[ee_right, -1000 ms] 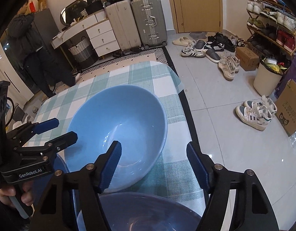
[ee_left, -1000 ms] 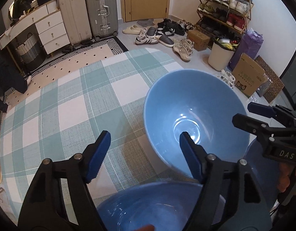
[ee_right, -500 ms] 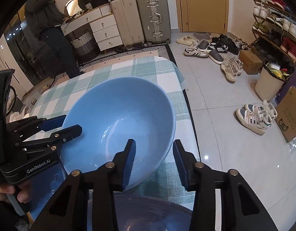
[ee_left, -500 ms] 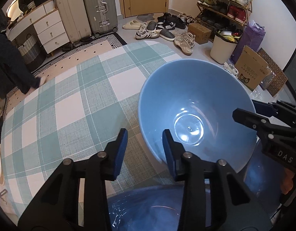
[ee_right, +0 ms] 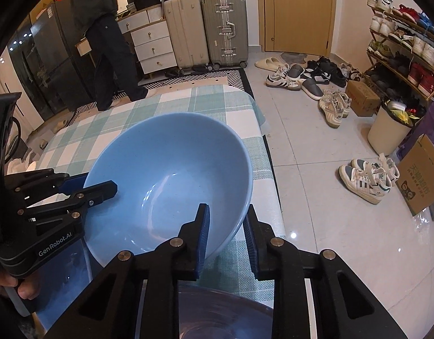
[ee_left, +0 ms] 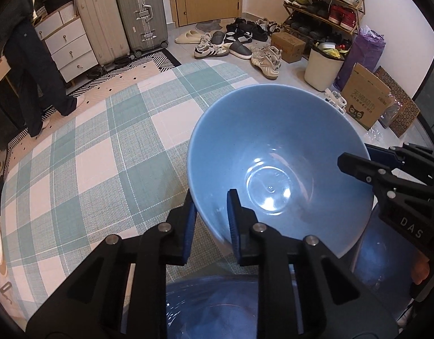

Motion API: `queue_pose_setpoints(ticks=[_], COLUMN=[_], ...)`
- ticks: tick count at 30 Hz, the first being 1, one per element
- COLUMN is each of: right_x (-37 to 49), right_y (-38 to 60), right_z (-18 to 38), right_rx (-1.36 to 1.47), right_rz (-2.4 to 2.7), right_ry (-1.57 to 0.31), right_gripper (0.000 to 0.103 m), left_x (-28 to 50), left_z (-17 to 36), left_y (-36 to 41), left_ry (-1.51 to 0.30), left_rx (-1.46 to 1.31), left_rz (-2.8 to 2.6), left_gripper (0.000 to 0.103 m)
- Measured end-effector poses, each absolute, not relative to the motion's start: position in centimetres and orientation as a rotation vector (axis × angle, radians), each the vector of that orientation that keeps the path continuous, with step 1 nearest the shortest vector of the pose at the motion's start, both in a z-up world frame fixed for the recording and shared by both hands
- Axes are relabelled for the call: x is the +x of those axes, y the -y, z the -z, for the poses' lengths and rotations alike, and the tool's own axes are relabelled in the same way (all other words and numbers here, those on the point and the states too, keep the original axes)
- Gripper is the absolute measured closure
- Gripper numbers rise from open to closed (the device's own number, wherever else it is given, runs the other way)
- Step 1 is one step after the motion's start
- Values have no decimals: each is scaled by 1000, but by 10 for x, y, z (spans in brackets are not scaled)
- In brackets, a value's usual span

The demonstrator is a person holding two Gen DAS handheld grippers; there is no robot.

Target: Organize plates and bowls

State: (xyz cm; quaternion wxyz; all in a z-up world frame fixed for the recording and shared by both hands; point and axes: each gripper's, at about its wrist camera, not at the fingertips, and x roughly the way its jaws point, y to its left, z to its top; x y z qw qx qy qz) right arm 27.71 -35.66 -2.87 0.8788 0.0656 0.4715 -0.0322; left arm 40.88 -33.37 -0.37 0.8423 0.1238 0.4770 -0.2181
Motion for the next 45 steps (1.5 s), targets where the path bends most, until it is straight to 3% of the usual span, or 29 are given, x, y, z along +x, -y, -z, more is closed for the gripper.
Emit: queue_pose_setpoints(ticks=[22, 45], right_x=[248, 169], right_y=[352, 286], right_z=[-25, -102], right_rx=[130, 84], right_rz=[85, 52], right_ry=[-839, -725], right_gripper=[78, 78], left_x=[383, 268], left_z=[-59, -160], left_y=[324, 267], left_ry=[-886, -761], left_rx=[220, 184], left_rz=[462, 422], left_gripper=[85, 85])
